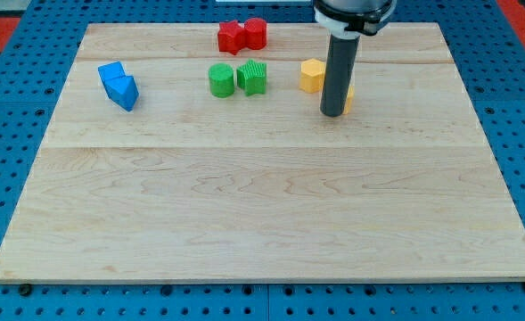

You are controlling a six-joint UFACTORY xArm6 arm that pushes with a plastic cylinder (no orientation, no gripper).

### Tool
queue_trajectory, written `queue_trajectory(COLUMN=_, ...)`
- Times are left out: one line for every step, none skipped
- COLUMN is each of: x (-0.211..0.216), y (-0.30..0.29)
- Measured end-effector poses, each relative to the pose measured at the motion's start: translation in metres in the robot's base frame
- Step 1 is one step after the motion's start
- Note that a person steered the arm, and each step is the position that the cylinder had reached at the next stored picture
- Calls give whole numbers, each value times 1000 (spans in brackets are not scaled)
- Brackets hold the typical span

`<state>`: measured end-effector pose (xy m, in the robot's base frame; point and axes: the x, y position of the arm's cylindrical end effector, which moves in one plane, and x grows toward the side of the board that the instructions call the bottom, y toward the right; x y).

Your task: Push the yellow hexagon slightly left

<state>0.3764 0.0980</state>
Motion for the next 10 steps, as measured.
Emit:
queue_trajectory(x=-17, y=11)
queue_trajectory(x=-33, y=19)
queue_trajectory(x=-36, y=30)
queue_trajectory(x=-42, y=41)
queue_trajectory(x=-46, y=24)
queue_trajectory(x=-51, y=2)
queue_trajectory(x=-53, y=-9)
queue_trajectory(x=-60, y=-20)
queue_trajectory(x=-64, y=-20)
queue_trajectory(x=-35, y=-8)
